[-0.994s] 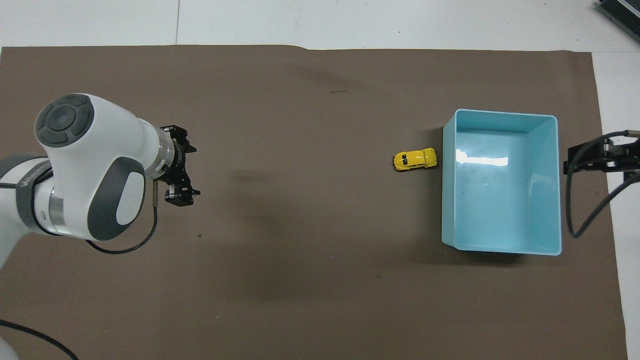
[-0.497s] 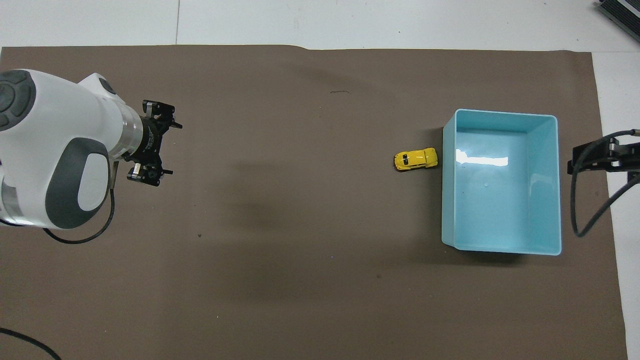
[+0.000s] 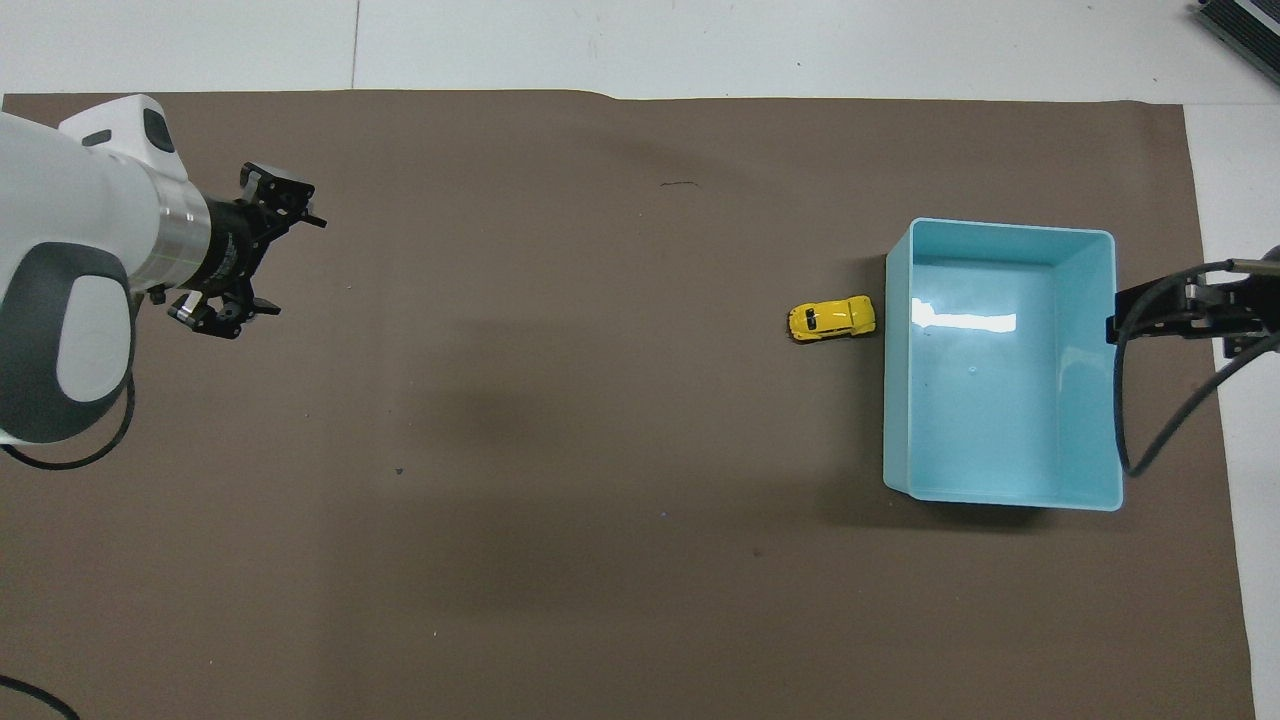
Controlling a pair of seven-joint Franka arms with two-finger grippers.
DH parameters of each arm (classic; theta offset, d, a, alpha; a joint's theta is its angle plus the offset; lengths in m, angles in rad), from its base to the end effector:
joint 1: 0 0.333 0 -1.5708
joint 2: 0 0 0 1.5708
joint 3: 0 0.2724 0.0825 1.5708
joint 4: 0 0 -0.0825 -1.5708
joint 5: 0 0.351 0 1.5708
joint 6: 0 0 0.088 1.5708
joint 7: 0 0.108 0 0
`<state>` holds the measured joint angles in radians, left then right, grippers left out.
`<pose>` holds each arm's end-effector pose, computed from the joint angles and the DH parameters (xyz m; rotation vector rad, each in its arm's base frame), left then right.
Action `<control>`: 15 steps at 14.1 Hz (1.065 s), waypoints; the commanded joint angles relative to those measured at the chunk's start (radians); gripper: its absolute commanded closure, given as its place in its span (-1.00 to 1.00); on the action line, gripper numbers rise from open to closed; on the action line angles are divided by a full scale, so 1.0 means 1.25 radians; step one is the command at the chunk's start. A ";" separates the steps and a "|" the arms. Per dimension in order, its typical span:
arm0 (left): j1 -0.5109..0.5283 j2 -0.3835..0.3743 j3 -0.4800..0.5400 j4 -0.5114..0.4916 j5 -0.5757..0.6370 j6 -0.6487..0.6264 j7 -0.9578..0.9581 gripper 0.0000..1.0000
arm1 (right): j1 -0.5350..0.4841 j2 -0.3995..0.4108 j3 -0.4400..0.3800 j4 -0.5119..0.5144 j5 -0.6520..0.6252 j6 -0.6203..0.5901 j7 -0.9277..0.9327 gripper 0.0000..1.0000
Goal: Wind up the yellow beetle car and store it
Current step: 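Retract the left gripper while the right gripper reaches toward the car, then grasp the yellow car beside the bin with the right gripper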
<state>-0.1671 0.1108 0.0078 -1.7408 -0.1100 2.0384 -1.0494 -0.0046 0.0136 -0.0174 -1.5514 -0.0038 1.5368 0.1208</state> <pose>0.5705 -0.0981 0.4872 2.6352 1.3227 0.1418 0.5215 -0.0118 0.5783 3.1279 -0.2238 -0.0438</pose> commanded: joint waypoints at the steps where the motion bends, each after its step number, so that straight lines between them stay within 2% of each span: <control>1: 0.037 -0.024 -0.009 0.011 0.005 -0.035 0.151 -1.00 | 0.011 0.030 0.004 0.005 0.021 0.037 -0.006 -1.00; 9: 0.075 -0.060 -0.003 0.012 0.007 -0.097 0.630 -1.00 | 0.107 0.084 0.004 -0.039 0.018 0.131 0.363 -1.00; 15: 0.075 -0.113 0.026 0.015 0.009 -0.246 0.873 -1.00 | 0.158 0.118 0.003 -0.040 -0.029 0.176 0.736 -1.00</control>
<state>-0.0856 0.0081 0.0291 -1.7298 -0.1100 1.8049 -0.0316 0.1682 0.1497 -0.0159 -1.5918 -0.0050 1.7273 0.9016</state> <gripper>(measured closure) 0.000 0.000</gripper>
